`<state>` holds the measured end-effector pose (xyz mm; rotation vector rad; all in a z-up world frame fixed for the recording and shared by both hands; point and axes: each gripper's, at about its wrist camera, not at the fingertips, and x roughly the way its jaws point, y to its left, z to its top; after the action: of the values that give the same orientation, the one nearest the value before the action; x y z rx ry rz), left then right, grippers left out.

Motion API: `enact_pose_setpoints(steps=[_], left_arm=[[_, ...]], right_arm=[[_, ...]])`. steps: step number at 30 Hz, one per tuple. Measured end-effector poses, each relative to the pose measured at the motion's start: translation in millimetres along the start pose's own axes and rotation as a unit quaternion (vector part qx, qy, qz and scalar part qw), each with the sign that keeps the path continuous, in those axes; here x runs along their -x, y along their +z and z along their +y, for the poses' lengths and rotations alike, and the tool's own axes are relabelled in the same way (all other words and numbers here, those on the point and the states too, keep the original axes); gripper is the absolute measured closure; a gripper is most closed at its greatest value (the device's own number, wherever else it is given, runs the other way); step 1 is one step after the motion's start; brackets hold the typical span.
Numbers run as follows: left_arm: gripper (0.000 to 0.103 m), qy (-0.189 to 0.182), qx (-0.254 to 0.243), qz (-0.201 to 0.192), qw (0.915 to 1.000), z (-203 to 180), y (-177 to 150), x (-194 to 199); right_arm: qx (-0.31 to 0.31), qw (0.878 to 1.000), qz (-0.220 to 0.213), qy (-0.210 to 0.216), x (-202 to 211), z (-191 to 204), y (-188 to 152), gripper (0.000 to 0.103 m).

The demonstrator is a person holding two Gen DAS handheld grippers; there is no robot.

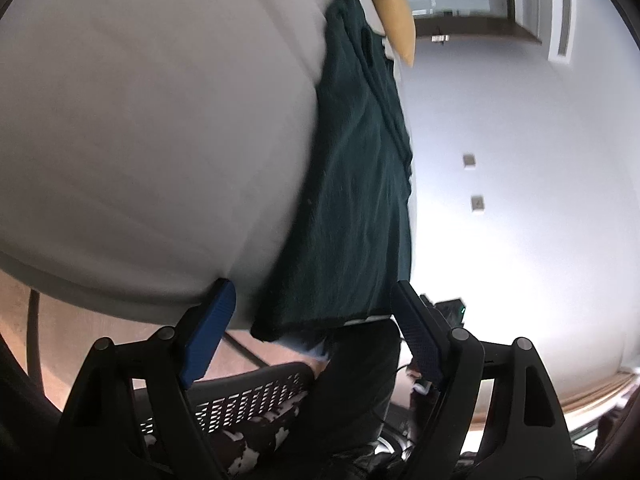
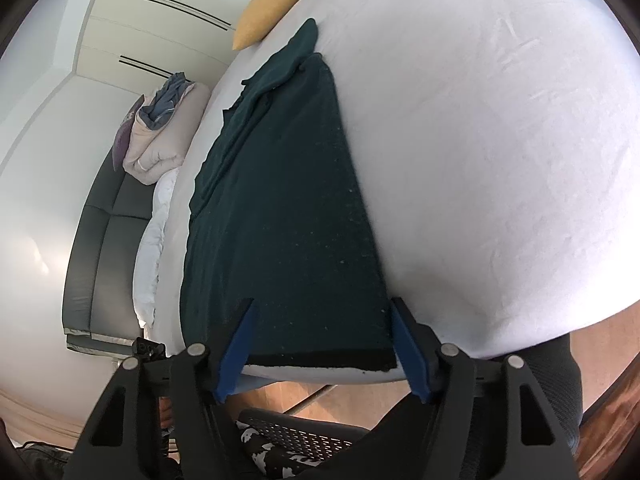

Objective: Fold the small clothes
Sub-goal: 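Move both tools to the hem end of the strip and grasp it, then lift the hem end with both tools and fold it toward the collar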

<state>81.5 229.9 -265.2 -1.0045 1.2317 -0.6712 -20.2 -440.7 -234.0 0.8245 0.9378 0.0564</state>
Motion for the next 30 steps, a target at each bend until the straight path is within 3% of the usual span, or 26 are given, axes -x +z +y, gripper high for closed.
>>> enact_pose_setpoints(steps=[7,14,17,21,27,30], left_arm=[[0.024,-0.003,0.003,0.019,0.9998,-4,1,-15],[0.031,0.004,-0.001,0.016,0.9999,-7,1,-15],[0.041,0.017,-0.006,0.017,0.9997,-8,0,-18],[0.073,0.042,-0.002,0.018,0.999,-6,-1,-19],[0.092,0.04,-0.003,0.014,0.9991,-8,-4,-22],[0.093,0.043,-0.016,0.016,0.9988,-16,-5,-26]], right_arm=[[0.005,1.0,0.003,0.001,-4,3,-1,0.04],[0.002,1.0,0.004,-0.004,-3,-1,-2,0.058],[0.01,1.0,0.013,-0.008,-6,2,-3,0.07],[0.02,0.999,0.022,-0.019,-11,5,-4,0.083],[0.018,0.999,0.018,-0.026,-9,5,-6,0.088],[0.012,0.999,0.014,-0.028,-6,2,-6,0.088]])
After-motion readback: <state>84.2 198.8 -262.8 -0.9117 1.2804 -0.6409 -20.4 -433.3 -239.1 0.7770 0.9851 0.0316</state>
